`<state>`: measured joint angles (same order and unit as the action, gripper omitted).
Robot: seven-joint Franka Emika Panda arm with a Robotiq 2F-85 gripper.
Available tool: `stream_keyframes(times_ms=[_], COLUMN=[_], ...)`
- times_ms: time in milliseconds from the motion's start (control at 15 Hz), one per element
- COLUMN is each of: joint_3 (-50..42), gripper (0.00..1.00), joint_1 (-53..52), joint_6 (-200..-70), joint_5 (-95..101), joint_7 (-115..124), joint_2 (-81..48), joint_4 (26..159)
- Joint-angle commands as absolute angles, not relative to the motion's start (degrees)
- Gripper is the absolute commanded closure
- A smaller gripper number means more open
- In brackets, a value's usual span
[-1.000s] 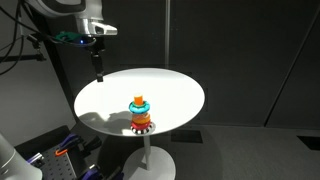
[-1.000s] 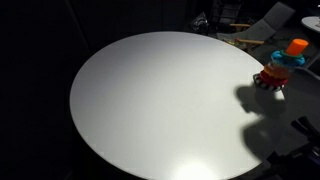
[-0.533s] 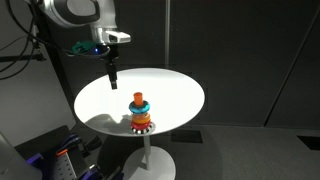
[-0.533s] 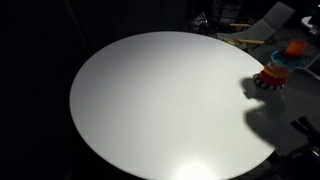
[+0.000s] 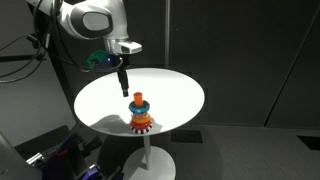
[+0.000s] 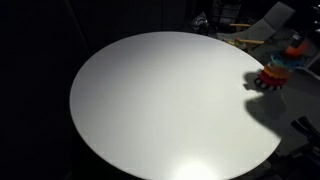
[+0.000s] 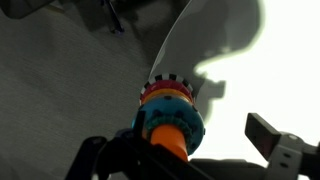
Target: Remove the green ring from the orange rod and put it on the table
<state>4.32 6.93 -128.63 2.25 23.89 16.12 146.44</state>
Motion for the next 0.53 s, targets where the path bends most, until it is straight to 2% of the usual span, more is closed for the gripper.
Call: stream_keyframes(times_ms=[0,467], joint_3=[3.5,3.9], gripper=[0.00,0.00], joint_1=[6.1,6.9], joint_6=[-128.5,-133.6], joint_5=[2.5,4.6], joint_7=[24.1,26.5], joint_2=[16.0,15.4], joint_4=[146.4,147.9])
